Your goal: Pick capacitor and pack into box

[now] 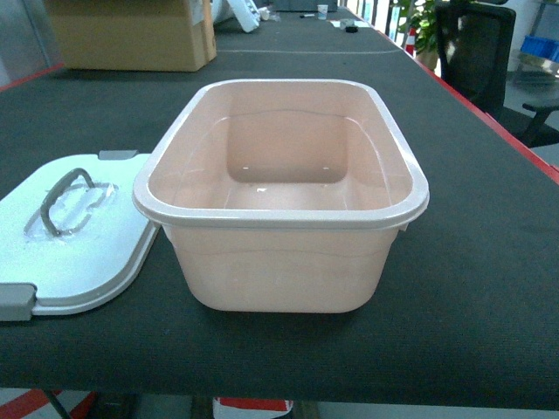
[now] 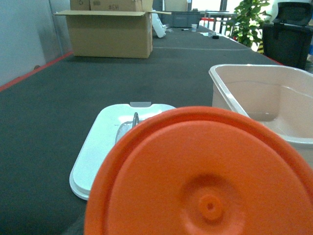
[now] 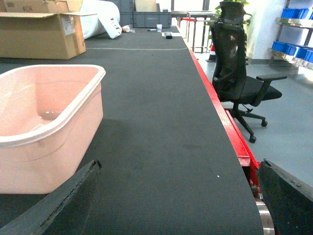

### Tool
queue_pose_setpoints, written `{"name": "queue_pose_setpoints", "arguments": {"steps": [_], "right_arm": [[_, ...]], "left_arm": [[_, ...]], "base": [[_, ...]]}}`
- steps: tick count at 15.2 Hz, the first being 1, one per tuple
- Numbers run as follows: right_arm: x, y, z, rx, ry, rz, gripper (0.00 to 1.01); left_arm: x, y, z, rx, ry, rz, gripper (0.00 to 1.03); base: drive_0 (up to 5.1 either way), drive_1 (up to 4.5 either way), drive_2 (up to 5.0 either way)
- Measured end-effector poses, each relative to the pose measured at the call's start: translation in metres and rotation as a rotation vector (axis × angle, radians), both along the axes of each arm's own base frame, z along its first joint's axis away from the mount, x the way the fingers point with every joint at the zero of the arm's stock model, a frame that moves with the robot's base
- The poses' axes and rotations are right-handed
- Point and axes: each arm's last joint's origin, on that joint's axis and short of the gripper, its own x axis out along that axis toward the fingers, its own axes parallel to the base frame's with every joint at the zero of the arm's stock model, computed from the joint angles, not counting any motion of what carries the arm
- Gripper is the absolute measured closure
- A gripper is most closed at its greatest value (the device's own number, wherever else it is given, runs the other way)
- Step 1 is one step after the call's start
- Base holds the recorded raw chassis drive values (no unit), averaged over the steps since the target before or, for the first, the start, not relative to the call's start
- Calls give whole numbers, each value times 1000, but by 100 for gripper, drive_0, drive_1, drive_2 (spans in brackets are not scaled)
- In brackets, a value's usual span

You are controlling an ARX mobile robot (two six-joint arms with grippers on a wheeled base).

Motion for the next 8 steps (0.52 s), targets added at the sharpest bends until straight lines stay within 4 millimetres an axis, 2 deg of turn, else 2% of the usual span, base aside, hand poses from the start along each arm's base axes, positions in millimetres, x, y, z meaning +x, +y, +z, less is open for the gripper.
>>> {"name": "queue_pose_setpoints", "arguments": {"steps": [8], "right_arm": [[0, 0, 0, 0, 3, 0, 3]], "left_arm": [[0, 0, 0, 0, 4, 0, 60]], "base": [[0, 0, 0]]}}
